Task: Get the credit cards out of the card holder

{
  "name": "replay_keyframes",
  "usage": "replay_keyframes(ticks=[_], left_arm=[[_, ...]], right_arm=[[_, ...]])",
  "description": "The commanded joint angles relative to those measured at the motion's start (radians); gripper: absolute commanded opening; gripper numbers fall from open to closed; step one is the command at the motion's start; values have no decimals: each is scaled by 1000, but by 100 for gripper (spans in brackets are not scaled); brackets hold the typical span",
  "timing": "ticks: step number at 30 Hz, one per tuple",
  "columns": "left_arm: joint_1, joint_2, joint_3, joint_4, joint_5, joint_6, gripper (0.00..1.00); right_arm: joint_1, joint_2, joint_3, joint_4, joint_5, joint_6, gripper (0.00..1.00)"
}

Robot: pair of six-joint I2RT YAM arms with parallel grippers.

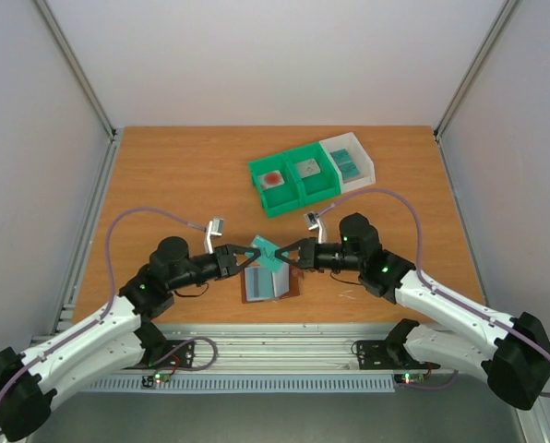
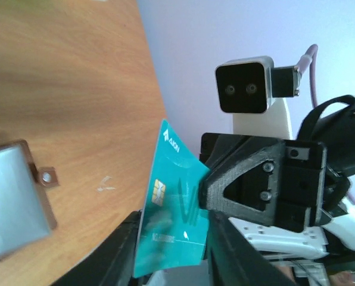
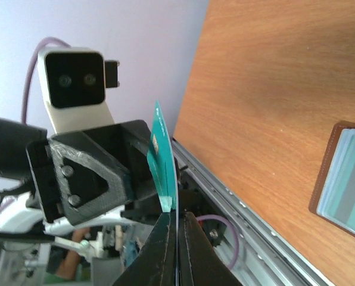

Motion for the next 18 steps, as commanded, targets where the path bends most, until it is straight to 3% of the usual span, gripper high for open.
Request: replay_keyframes(ticks=[1,7,11,18], left_arm=[[-2,-68,31,-46,88,76,35],[-3,-115,131,-322,188,244,48],[-3,-103,201,-477,217,349,35],[-2,-93,181,-396,319,340,23]], right_arm=[[6,-48,59,-180,-67,-192,1],[7,-64,122,-320,-234,-345,1],[6,-53,156,-357,-336,-400,1],[7,-45,179,-353,-411,-414,1]])
